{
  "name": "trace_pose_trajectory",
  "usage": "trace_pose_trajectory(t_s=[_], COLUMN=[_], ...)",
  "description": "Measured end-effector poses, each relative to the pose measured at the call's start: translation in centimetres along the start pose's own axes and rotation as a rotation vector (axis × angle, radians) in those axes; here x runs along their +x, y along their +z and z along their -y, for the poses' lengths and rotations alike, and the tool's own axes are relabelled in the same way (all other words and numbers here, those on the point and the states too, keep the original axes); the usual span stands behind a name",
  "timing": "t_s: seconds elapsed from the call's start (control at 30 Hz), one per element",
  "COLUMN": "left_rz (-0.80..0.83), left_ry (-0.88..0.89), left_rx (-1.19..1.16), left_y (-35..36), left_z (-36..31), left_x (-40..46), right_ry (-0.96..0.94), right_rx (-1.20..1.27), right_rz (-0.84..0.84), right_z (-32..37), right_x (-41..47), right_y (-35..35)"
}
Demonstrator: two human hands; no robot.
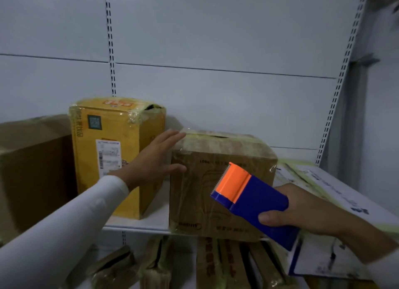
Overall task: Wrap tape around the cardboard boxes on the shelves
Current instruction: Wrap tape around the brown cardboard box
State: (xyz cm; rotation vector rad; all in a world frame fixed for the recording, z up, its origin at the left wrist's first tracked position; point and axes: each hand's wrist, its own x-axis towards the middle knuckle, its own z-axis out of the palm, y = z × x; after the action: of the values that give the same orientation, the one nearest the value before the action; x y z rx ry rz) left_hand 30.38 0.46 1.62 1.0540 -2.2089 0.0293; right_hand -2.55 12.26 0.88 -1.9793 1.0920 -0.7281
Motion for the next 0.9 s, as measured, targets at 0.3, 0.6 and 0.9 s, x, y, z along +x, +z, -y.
trace_pose_trajectory(t_s=[0.3, 0.6, 0.9], left_rz=[0.137, 0.222, 0.075], left_ry=[-0.094, -0.195, -0.221], left_rx=[-0.359, -0.81, -0.784], left_y=[0.1, 0.5, 0.8], left_z=[-3.8, -2.8, -2.1], left_x=[-9.1, -12.3, -11.7], right_ry=[0.005, -0.01, 0.023], right_rx=[-0.136, -0.141, -0.128], right_rz=[0.147, 0.264, 0.291], right_z=[0.1, 0.3, 1.3], right_x=[3.3, 5.3, 5.7], right_y=[4.7, 7.7, 7.9])
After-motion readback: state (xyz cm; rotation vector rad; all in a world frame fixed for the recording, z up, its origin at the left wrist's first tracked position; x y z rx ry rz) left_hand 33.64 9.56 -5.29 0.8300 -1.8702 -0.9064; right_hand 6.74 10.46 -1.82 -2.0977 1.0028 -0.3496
